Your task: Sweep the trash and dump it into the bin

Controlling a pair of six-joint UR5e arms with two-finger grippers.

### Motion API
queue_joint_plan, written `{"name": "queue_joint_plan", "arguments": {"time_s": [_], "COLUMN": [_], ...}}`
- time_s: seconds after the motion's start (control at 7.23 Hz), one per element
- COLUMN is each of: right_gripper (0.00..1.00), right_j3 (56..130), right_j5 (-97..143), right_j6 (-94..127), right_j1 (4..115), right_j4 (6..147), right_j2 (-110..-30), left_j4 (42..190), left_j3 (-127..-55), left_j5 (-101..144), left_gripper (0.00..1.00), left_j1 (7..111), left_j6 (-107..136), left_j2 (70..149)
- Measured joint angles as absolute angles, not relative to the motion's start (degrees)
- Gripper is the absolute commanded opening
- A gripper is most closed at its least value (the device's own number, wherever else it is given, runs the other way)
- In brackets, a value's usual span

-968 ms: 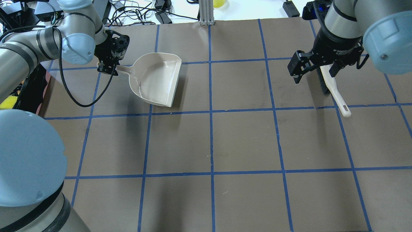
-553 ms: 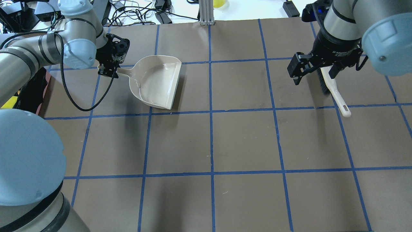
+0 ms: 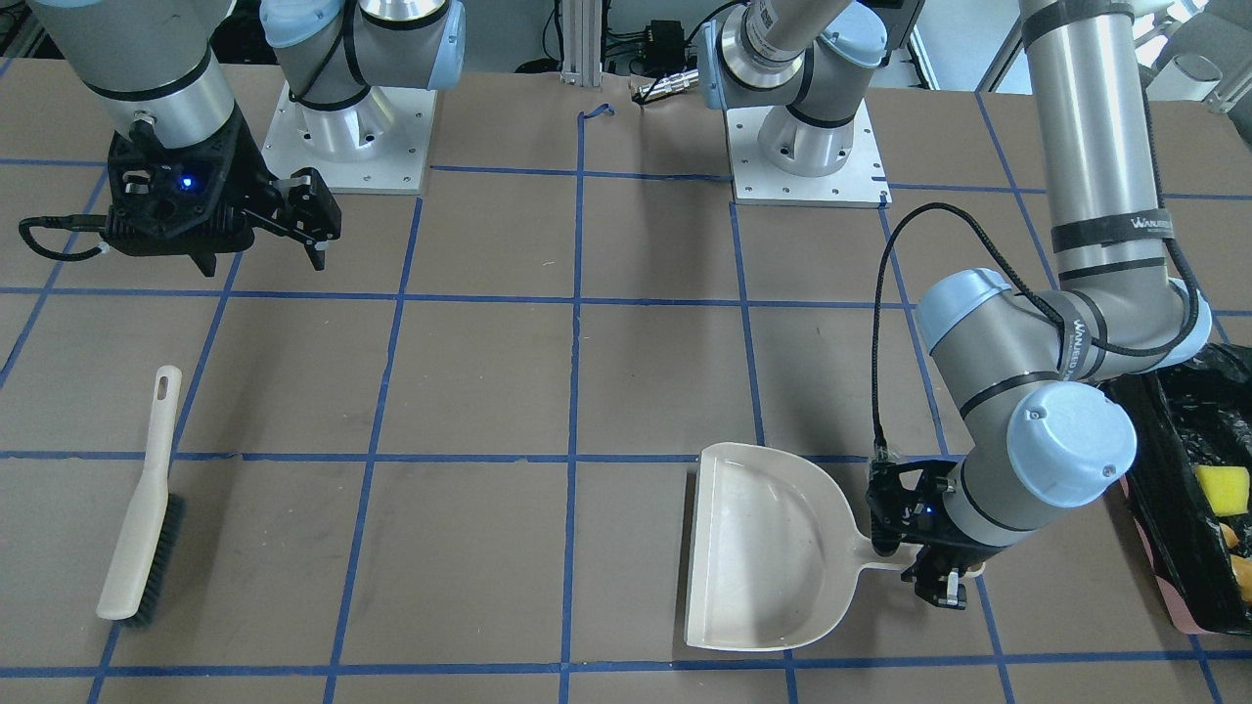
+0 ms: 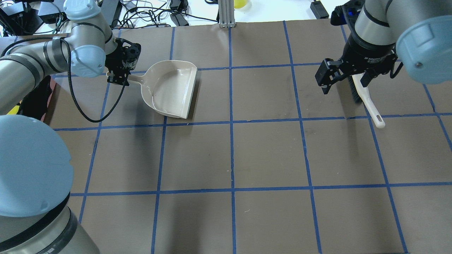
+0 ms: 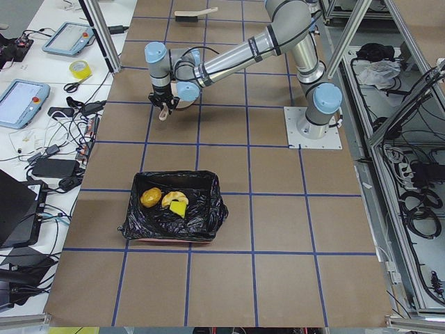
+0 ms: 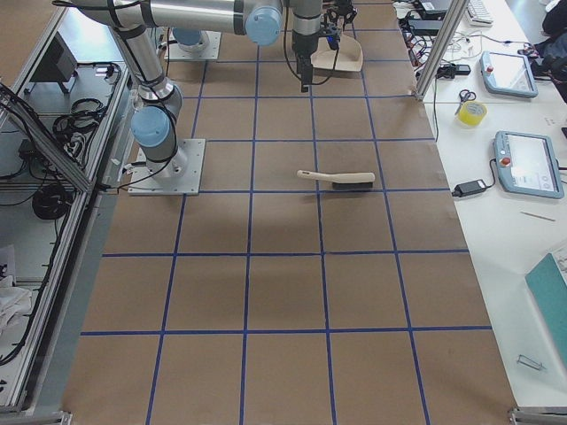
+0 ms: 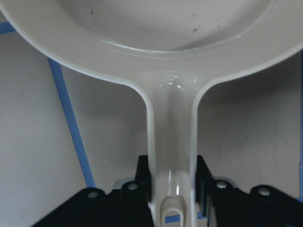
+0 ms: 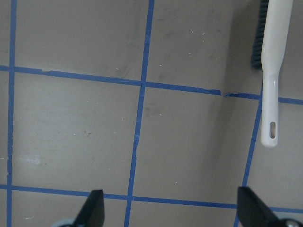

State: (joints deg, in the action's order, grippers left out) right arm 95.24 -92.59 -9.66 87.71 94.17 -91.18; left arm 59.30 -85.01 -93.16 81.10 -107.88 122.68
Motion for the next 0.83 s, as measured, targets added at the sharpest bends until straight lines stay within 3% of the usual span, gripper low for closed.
{"name": "queue_joint_plan", "arguments": {"time_s": [0.28, 0.41, 0.55, 0.69, 0.83], "right_gripper": [1.00, 1.00, 1.00, 1.00, 1.00], "right_j3": [95.27, 95.30, 95.33, 95.37, 95.41], "right_j5": [-92.60, -92.59, -92.61, -92.61, -92.61], "right_j6": [-9.84, -9.90, -9.90, -9.85, -9.80], "right_j1": [87.71, 87.72, 87.72, 87.71, 87.71], "right_j4": [94.21, 94.22, 94.22, 94.22, 94.22], "right_j2": [-91.12, -91.09, -91.07, -91.07, -91.10], "left_j4": [58.55, 58.48, 58.44, 58.42, 58.45], "left_j3": [-85.02, -85.20, -85.51, -85.84, -86.02], "left_j5": [-93.30, -93.30, -93.22, -93.07, -92.97], "left_gripper": [0.00, 0.58, 0.76, 0.85, 0.86], "left_j1": [80.88, 80.54, 80.26, 80.28, 80.40], "left_j6": [-108.02, -108.02, -107.60, -105.82, -103.51], "left_j2": [123.15, 123.22, 123.30, 123.38, 123.35]}}
